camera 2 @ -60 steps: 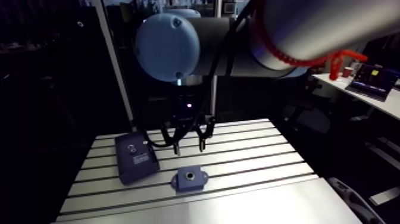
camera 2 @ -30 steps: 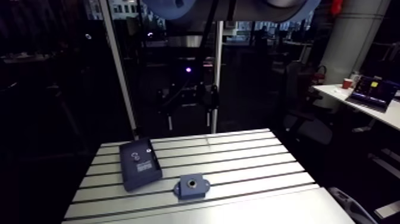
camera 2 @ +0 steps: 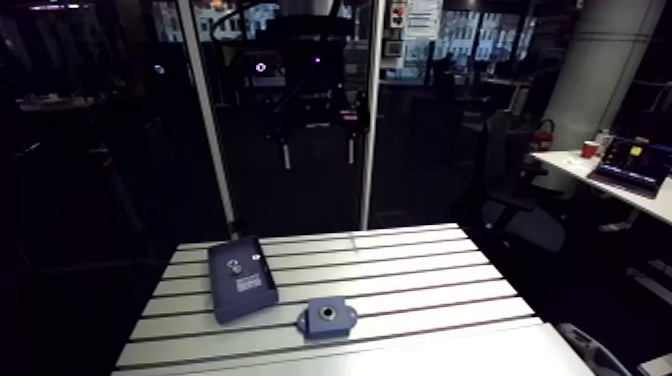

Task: Pick up the bearing and press it into the housing until flush.

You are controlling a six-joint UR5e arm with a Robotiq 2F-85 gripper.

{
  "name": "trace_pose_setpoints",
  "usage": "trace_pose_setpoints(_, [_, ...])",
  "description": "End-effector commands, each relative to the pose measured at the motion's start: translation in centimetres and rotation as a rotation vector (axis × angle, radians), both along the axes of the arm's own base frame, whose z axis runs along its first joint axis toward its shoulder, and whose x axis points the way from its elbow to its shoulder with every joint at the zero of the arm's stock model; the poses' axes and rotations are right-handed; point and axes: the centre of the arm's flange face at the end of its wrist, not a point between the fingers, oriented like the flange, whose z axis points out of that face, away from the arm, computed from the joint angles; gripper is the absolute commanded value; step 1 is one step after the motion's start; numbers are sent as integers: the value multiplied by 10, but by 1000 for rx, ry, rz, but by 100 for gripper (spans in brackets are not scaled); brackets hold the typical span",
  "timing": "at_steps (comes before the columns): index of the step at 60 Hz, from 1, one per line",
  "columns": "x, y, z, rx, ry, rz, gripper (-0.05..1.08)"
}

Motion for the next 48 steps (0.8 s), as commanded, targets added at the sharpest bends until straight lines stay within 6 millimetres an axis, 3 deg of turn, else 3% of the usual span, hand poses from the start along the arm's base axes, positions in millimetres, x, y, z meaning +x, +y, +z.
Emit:
trace_pose_setpoints(1, [-12,1,12,0,32,0,0])
trace_pose_setpoints(48, [-11,1,10,1,31,-1,0])
